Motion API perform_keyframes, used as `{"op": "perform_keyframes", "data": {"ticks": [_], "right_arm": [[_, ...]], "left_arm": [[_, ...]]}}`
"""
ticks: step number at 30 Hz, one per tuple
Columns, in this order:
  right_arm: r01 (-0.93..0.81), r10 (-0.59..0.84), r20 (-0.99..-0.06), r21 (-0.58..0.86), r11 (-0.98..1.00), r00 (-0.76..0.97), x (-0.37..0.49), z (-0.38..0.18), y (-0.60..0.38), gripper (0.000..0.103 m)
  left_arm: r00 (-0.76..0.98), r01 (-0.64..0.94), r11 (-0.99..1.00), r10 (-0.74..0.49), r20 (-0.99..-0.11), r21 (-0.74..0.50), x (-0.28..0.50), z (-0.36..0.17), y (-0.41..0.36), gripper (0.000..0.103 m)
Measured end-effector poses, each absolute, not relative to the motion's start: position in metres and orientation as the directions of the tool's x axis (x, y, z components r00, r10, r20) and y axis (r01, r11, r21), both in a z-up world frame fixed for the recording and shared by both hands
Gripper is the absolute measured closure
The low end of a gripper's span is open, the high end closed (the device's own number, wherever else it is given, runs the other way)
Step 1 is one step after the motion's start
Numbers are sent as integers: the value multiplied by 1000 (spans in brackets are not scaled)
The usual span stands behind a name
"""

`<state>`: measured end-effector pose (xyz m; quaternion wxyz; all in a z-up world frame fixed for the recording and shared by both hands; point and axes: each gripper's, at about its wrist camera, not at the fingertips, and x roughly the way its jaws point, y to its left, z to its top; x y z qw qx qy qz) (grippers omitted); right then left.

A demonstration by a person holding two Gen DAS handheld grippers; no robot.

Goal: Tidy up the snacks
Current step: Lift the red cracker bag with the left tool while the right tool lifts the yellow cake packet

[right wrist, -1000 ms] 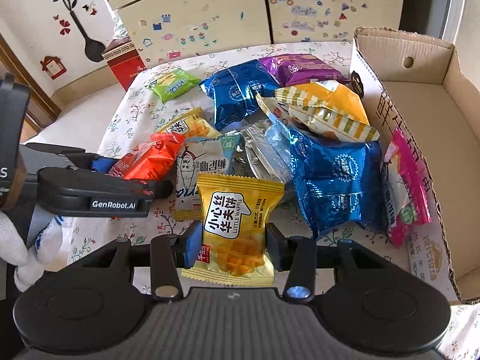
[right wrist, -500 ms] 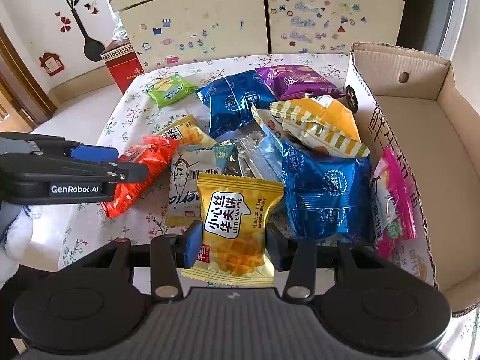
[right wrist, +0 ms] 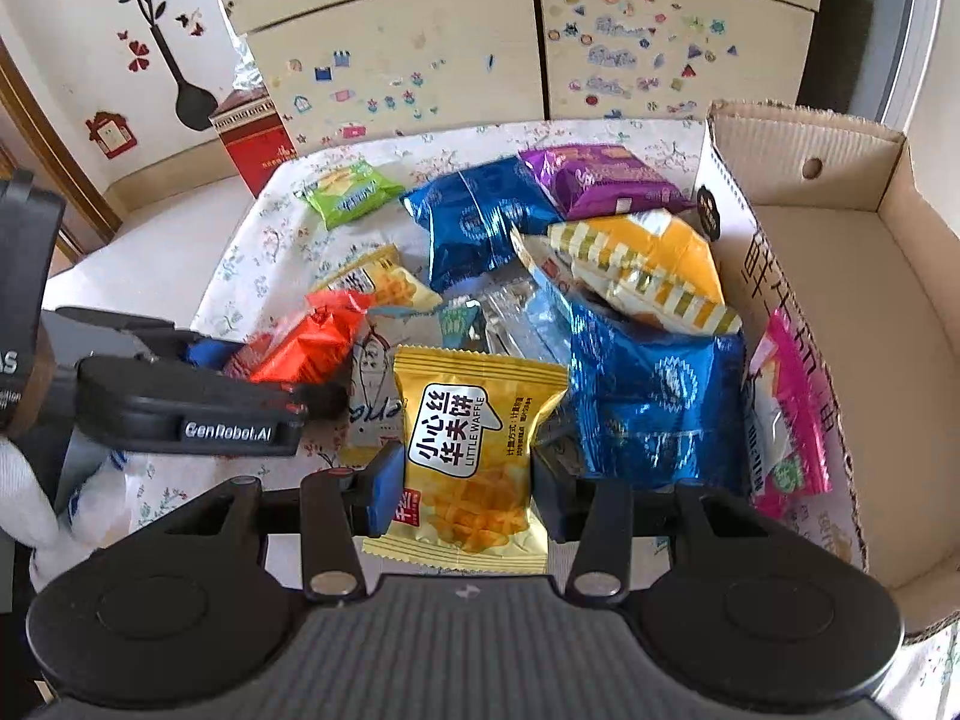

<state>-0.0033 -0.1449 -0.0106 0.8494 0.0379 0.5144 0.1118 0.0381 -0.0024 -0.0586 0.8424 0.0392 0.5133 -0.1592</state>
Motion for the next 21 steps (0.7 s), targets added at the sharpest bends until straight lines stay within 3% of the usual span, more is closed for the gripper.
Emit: {"op": "perform_keyframes", "data": {"ticks": [14,21], "right_arm": [[-188,213,-862,140,972,461,-1,1,-151,51],[-197,232,-869,159,967,437,3,0,-156,51]], "left_arm": [[501,284,958,-194,-843,-52,25,-37,-1,62],[501,231,972,-157,-851,-43,29,-43,4,63]]}}
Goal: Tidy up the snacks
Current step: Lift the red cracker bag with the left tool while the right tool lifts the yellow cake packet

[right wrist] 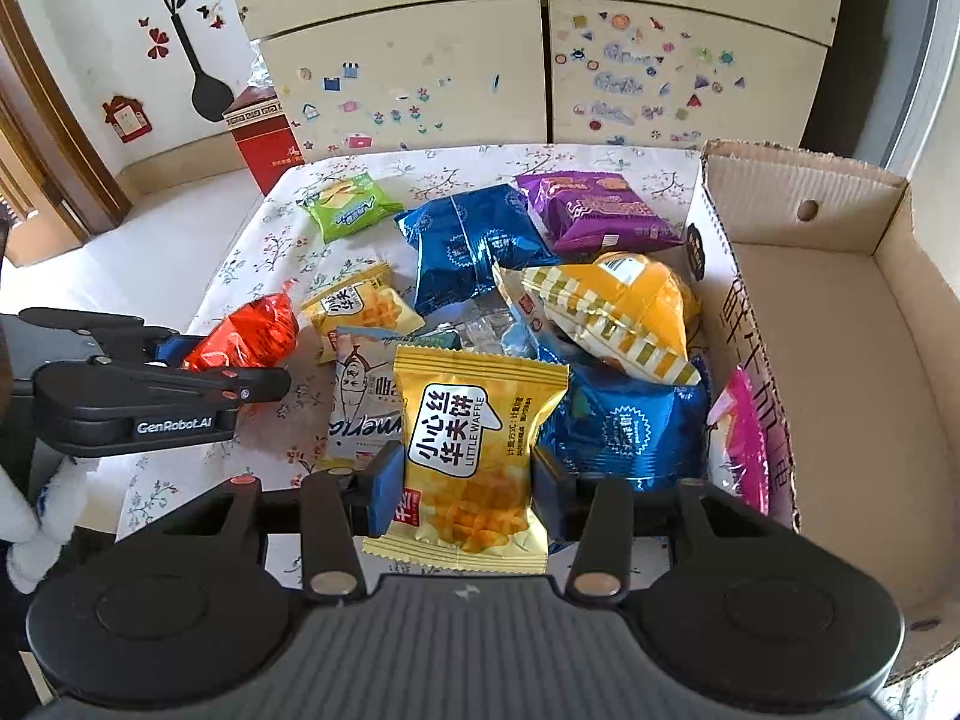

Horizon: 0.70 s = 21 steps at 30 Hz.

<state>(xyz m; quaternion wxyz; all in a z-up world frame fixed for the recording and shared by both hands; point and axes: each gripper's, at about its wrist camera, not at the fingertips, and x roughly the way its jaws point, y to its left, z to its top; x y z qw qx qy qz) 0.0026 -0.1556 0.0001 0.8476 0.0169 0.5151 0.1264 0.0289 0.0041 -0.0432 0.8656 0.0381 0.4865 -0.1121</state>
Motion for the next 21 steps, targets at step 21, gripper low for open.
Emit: {"op": "perform_keyframes", "data": {"ticks": [21], "right_arm": [[-252,239,-860,135,958,450,12,5,-155,51]], "left_arm": [[658,283,959,-175,-733,26,18,-1,-25,76]]}}
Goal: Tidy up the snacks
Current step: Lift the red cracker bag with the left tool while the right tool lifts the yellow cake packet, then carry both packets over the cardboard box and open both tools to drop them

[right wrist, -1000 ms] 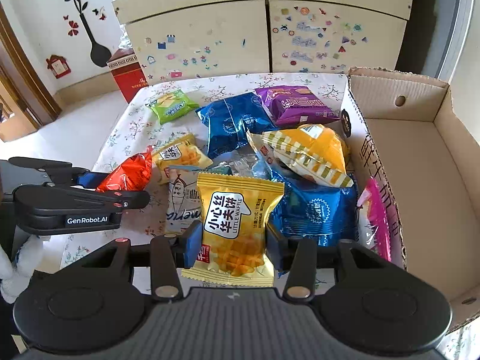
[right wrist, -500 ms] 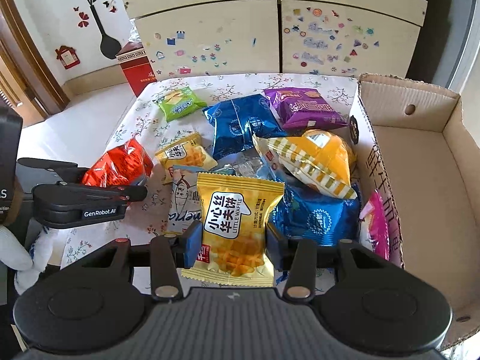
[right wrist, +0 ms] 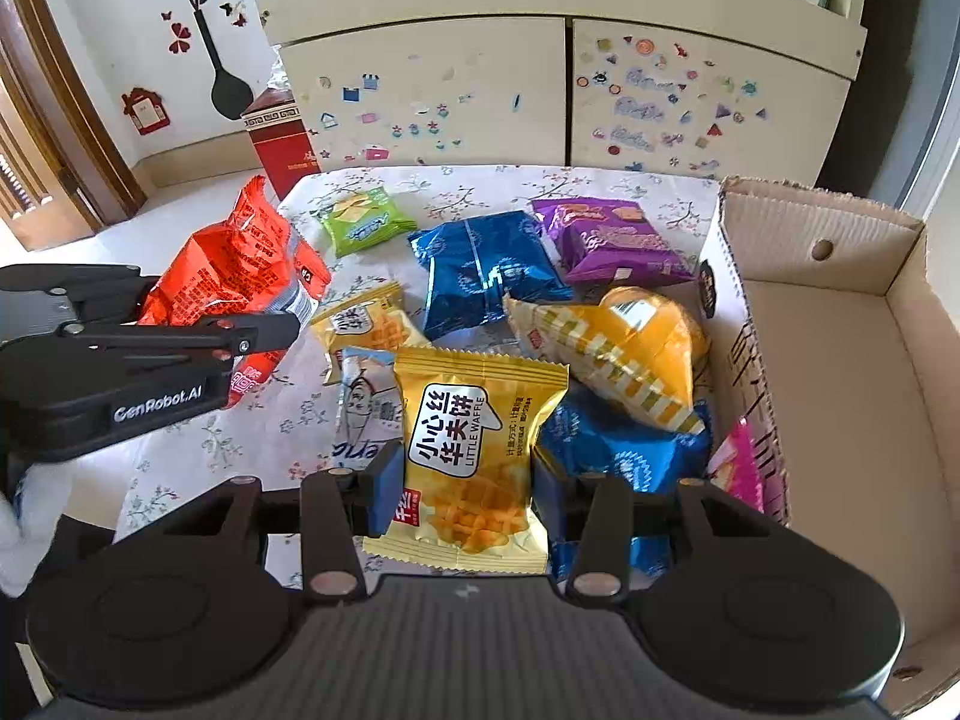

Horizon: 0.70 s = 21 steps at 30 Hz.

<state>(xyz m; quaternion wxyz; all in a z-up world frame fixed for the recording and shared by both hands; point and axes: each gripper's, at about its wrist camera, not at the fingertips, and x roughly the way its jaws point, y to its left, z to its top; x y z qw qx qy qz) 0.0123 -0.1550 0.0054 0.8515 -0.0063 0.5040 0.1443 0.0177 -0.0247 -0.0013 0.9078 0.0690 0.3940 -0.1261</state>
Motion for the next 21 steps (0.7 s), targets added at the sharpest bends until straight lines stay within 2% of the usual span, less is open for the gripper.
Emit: {"op": "perform_keyframes", "data": {"ticks": [21], "right_arm": [[-168,94,-792,-10,986,603,9,36,-184,51]], "left_arm": [[748,349,936,-244,-618,53,16,31,-83,76]]}}
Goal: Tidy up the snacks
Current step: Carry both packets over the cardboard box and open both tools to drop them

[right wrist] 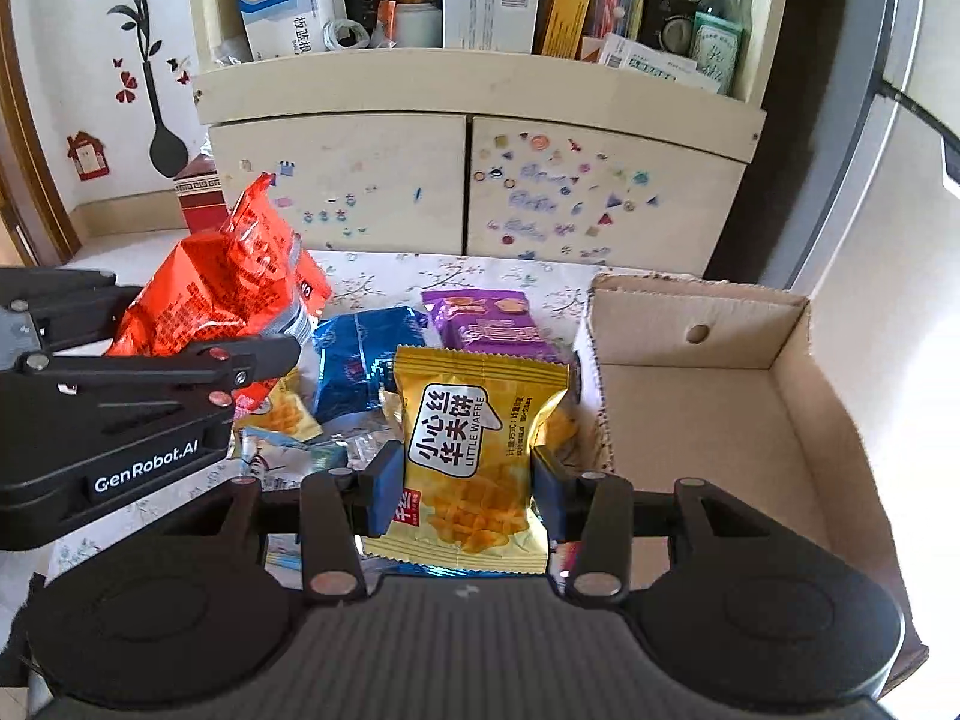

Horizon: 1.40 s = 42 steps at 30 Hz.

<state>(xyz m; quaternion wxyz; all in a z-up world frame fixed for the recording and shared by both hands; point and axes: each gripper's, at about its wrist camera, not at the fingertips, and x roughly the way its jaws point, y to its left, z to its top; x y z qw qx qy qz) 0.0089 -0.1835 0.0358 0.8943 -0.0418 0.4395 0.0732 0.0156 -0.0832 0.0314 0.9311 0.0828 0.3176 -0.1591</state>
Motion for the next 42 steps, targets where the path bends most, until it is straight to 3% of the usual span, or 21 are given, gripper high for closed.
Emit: {"op": "perform_keyframes", "data": {"ticks": [17,37,38,39,41,42], "right_arm": [[4,-1,-789,1,1000,614,-3,42,-236,51],[411,-95,-787,211,887,609,-26,46,-345,49],[427,-100,-791,215,879,604,-27,44,-348,46],[445,-111,-794,214,870,597,-27,43,-351,40],[467,-126,-798,209,859,590,-29,42,-355,35],[472,-130,-798,209,857,589,-30,42,-357,31]], "left_arm": [[728,441,897,-372,-576,-22,19,40,-139,76],[592,573,796,-567,-573,-196,35,23,-229,75],[577,581,786,-582,-573,-213,36,19,-233,70],[563,586,778,-592,-577,-228,36,16,-236,54],[549,586,773,-598,-584,-243,33,11,-239,35],[551,585,775,-597,-583,-239,32,12,-240,30]]}}
